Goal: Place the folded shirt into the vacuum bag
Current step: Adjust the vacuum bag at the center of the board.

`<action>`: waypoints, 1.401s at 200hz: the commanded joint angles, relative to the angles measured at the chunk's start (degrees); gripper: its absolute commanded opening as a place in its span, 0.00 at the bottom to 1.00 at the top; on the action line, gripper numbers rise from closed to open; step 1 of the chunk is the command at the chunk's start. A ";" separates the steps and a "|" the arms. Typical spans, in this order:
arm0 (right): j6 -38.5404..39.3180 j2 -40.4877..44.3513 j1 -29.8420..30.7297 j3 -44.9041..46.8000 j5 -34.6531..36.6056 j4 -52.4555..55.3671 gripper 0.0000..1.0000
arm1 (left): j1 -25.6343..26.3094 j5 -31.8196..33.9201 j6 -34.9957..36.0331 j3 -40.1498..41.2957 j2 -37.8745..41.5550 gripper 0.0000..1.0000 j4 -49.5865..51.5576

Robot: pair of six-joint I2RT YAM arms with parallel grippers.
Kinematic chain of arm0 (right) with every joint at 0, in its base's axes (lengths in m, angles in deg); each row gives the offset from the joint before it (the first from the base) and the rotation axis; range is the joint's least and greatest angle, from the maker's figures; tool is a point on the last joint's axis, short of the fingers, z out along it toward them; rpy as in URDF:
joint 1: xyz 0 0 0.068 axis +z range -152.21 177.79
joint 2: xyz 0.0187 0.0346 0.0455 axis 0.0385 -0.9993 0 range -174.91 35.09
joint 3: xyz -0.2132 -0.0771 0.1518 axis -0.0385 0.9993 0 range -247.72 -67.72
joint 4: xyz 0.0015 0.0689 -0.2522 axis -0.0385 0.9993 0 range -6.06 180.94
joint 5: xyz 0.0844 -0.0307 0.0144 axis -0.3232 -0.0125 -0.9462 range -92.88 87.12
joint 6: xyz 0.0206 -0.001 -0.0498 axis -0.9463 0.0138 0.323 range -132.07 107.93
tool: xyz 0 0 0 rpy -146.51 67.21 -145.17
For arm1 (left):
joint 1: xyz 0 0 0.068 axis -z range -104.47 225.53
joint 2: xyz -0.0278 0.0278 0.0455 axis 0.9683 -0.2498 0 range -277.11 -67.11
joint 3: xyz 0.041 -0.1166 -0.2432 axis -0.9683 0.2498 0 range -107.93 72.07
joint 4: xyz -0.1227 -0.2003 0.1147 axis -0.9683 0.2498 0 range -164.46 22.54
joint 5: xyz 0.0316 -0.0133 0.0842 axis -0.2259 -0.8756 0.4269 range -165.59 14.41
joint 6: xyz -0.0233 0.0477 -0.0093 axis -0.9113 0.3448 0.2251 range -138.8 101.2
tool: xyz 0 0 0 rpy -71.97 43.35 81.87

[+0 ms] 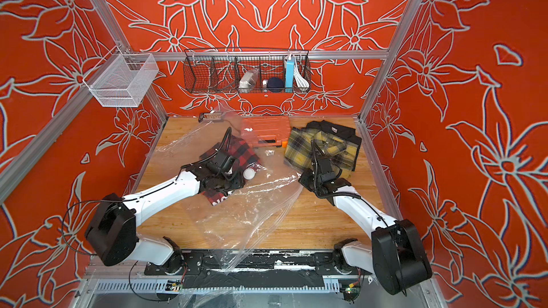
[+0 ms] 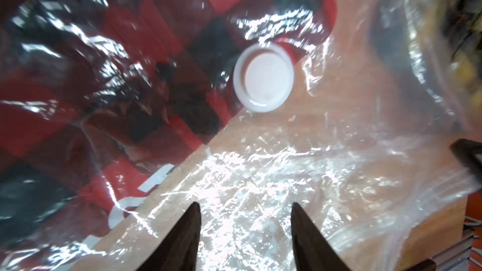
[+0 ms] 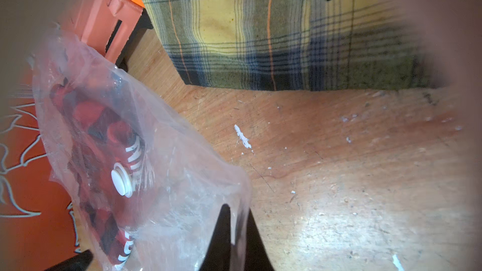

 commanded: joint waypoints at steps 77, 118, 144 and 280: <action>-4.31 1.03 1.98 3.31 -0.90 -1.53 0.00 | -8.25 2.01 0.58 -1.65 -14.06 0.55 -2.60; -6.47 -0.71 5.25 2.49 -0.47 -3.43 0.00 | -12.63 3.48 2.22 -7.80 -19.50 0.54 -0.41; -8.24 -4.01 10.16 1.30 -0.08 -4.79 0.00 | -16.52 4.32 3.20 -8.12 -18.03 0.55 1.20; 20.37 -0.80 4.77 -19.96 6.44 35.02 0.75 | -15.63 2.35 13.61 -10.97 1.19 0.56 13.30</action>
